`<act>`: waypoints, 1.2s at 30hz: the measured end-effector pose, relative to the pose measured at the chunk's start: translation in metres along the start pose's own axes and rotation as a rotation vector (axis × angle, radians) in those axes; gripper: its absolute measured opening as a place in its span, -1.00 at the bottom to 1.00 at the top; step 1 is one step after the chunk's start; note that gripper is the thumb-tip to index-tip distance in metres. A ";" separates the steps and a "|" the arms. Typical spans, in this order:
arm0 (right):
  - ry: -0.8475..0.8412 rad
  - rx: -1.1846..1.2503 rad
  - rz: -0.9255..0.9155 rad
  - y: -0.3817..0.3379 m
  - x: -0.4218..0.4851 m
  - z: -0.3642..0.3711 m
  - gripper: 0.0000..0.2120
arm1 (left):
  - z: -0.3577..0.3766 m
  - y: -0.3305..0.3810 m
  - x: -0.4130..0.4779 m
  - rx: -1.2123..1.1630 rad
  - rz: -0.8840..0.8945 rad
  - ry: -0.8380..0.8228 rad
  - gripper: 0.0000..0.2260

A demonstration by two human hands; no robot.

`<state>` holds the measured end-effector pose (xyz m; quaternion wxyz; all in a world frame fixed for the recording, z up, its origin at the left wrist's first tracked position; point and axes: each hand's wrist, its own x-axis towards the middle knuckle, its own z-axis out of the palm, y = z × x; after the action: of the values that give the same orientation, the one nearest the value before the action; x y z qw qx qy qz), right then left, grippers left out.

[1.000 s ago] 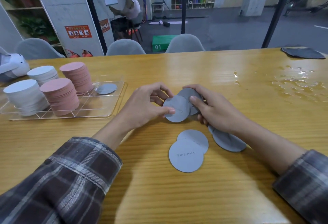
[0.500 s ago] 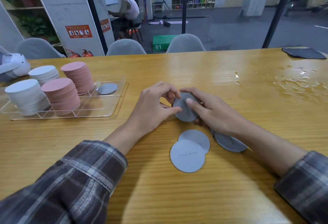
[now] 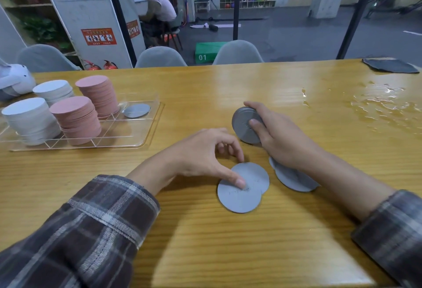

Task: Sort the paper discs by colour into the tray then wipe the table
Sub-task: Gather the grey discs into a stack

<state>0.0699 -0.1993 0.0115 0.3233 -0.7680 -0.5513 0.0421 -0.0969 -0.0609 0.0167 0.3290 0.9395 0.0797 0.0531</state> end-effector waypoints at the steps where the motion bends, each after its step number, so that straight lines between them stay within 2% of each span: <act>1: -0.013 -0.013 -0.006 -0.001 0.000 0.000 -0.58 | -0.001 -0.001 0.001 -0.015 0.006 0.008 -0.68; 5: -0.021 -0.023 -0.007 -0.001 -0.001 -0.001 -0.59 | -0.004 -0.006 0.004 -0.078 0.007 0.039 -0.82; 10: 0.004 0.047 0.031 0.001 -0.001 -0.002 -0.59 | -0.006 -0.013 0.006 -0.144 -0.040 0.079 -0.89; 15: 0.006 0.186 0.072 0.001 0.000 -0.003 -0.63 | -0.011 -0.018 0.008 -0.411 -0.103 0.296 -0.90; 20: -0.036 0.337 0.125 -0.001 -0.001 0.002 -0.66 | -0.005 -0.021 0.014 -0.477 -0.137 0.459 -0.88; 23: -0.045 0.378 0.142 -0.002 -0.001 0.003 -0.66 | 0.001 -0.018 0.018 -0.498 -0.154 0.496 -0.84; 27: -0.054 0.254 0.105 -0.002 0.000 0.004 -0.63 | 0.006 -0.011 0.018 -0.521 -0.185 0.486 -0.82; 28: -0.049 0.233 0.102 -0.001 0.001 0.003 -0.62 | 0.006 -0.012 0.017 -0.478 -0.185 0.484 -0.83; 30: -0.028 0.193 0.102 0.002 0.002 0.000 -0.61 | 0.005 -0.013 0.015 -0.235 -0.150 0.468 -0.83; 32: -0.002 0.126 0.093 0.004 0.001 -0.003 -0.58 | 0.005 -0.010 0.010 -0.010 -0.098 0.377 -0.77; 34: 0.010 0.079 0.084 0.006 0.001 -0.004 -0.56 | 0.006 -0.006 0.007 0.078 -0.057 0.253 -0.70; 36: -0.001 0.028 0.066 0.006 0.001 -0.004 -0.54 | 0.005 -0.003 0.006 0.070 -0.032 0.200 -0.69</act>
<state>0.0773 -0.2014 0.0120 0.3320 -0.7811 -0.5253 0.0609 -0.0909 -0.0604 0.0108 0.2874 0.9389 0.1290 0.1384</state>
